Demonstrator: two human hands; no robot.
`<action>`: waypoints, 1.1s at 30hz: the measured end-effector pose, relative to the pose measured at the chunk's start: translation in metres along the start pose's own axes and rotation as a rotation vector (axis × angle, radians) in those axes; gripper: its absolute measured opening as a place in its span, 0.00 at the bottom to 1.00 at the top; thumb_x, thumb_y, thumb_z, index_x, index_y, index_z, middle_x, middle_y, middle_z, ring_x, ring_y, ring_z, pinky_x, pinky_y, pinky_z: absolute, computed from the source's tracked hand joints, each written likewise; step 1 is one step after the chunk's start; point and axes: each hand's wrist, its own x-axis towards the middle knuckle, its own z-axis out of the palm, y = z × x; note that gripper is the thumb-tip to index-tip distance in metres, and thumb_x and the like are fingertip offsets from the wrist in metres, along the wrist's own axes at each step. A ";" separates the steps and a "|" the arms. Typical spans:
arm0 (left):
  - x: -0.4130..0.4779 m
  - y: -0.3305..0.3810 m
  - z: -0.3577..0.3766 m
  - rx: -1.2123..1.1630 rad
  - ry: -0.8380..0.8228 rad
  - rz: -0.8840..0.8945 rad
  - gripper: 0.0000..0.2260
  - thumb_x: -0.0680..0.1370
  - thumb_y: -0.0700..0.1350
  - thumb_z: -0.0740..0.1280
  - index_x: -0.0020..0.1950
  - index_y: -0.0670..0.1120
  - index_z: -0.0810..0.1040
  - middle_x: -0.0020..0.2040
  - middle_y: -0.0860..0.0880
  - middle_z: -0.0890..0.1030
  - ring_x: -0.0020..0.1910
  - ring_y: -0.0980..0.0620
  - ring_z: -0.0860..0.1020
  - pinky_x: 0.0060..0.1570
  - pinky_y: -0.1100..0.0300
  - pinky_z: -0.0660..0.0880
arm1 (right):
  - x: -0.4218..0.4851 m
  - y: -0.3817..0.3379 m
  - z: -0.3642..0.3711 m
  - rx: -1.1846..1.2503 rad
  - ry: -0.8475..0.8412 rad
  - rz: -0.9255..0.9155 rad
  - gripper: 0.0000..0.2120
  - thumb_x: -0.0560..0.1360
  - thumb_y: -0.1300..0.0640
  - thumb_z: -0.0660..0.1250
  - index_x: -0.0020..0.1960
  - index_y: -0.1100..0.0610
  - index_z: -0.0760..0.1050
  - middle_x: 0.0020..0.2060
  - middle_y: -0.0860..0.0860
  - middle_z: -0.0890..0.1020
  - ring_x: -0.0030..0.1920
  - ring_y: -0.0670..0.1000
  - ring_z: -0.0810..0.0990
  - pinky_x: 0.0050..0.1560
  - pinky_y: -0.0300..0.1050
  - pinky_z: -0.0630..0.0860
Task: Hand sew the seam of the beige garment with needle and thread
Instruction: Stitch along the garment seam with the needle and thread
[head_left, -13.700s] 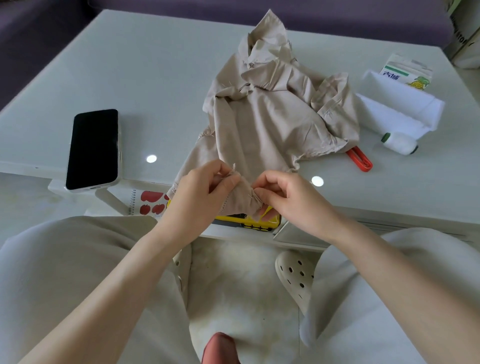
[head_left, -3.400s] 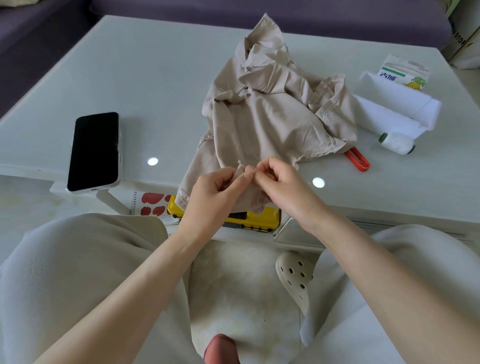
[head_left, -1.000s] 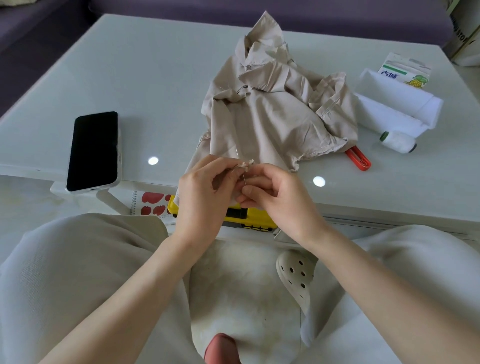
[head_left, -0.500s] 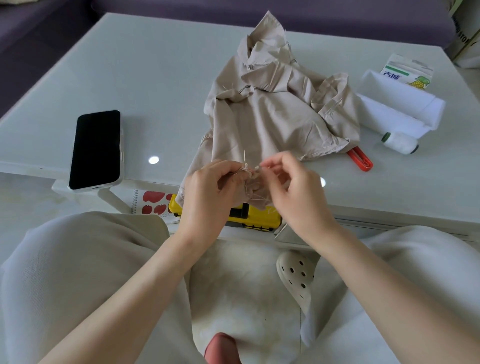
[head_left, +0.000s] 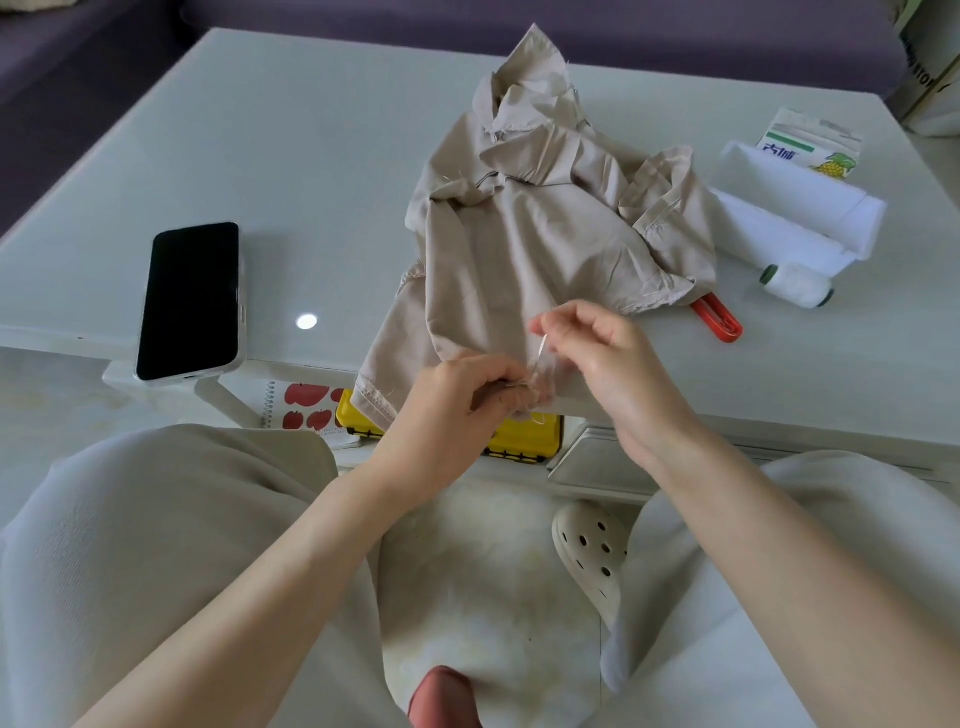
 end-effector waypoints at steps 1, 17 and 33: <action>0.000 0.000 0.001 0.019 -0.035 0.022 0.04 0.77 0.39 0.67 0.46 0.43 0.82 0.41 0.51 0.83 0.43 0.57 0.79 0.47 0.61 0.75 | 0.003 0.000 -0.003 0.033 0.051 -0.013 0.10 0.80 0.60 0.60 0.42 0.53 0.76 0.35 0.46 0.79 0.34 0.40 0.75 0.42 0.31 0.72; 0.000 -0.016 0.003 0.173 -0.157 0.111 0.04 0.76 0.40 0.68 0.45 0.46 0.82 0.41 0.58 0.79 0.46 0.56 0.75 0.52 0.63 0.70 | 0.002 0.006 -0.013 -0.026 -0.098 0.043 0.11 0.82 0.58 0.55 0.44 0.57 0.72 0.26 0.46 0.65 0.23 0.41 0.61 0.24 0.31 0.59; -0.005 -0.024 0.002 0.179 -0.145 0.178 0.03 0.76 0.38 0.69 0.45 0.43 0.82 0.53 0.49 0.80 0.51 0.54 0.78 0.52 0.68 0.72 | -0.030 0.054 -0.050 -0.727 -0.169 -0.281 0.04 0.72 0.56 0.73 0.39 0.54 0.79 0.29 0.44 0.65 0.32 0.45 0.67 0.37 0.38 0.65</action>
